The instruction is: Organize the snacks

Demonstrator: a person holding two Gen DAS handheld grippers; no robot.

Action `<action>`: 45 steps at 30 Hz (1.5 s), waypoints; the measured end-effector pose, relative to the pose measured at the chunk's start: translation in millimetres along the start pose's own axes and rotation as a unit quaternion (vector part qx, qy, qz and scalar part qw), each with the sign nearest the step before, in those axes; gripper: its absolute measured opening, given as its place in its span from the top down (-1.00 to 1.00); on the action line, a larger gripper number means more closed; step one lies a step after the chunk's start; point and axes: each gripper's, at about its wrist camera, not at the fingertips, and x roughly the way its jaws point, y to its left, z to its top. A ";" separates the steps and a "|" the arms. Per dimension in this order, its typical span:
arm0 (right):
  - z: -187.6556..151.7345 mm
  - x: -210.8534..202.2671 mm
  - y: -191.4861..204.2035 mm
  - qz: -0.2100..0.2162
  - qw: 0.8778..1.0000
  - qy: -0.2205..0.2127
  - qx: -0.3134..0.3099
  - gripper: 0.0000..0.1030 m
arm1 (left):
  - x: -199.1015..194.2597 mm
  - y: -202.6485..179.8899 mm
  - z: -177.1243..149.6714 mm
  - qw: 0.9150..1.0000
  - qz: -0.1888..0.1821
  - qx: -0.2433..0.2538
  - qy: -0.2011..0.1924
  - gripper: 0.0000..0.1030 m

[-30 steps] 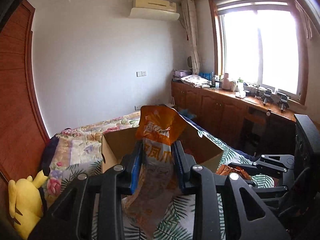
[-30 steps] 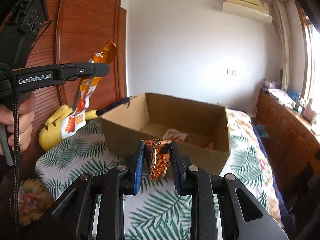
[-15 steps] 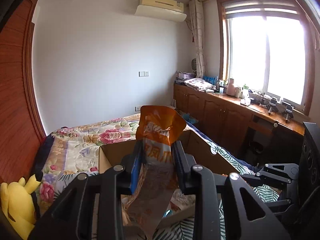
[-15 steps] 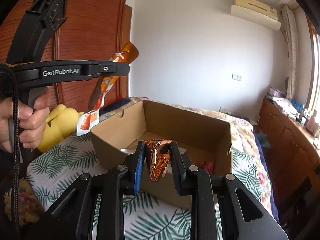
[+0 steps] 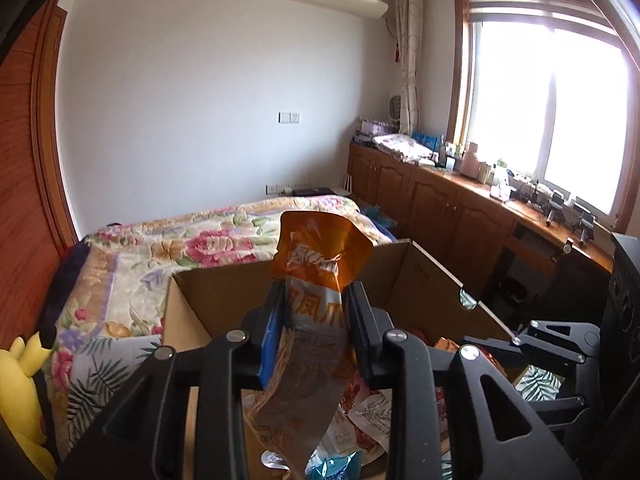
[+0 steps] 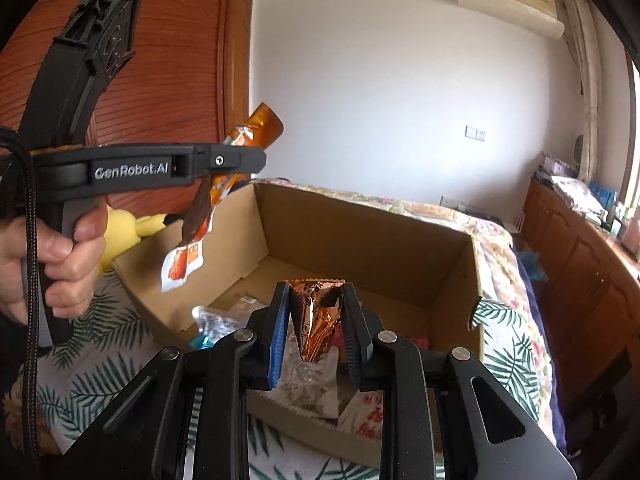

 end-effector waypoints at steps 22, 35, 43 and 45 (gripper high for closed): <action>-15.6 33.9 -8.7 0.004 0.999 0.035 0.040 0.21 | 25.3 -5.2 -21.3 0.999 0.006 -0.007 0.047 0.05; -18.2 8.0 -1.2 -0.004 0.999 0.016 0.045 0.19 | -9.5 -12.6 -24.7 0.999 0.014 -0.002 0.033 -0.07; -19.4 -30.7 8.0 -0.017 0.999 -0.003 0.050 0.19 | -55.0 -23.5 -38.2 0.999 0.031 0.005 0.017 -0.16; -20.3 -42.5 11.9 -0.020 0.999 -0.009 0.050 0.19 | -64.2 -27.3 -42.2 0.999 0.039 0.009 0.013 -0.20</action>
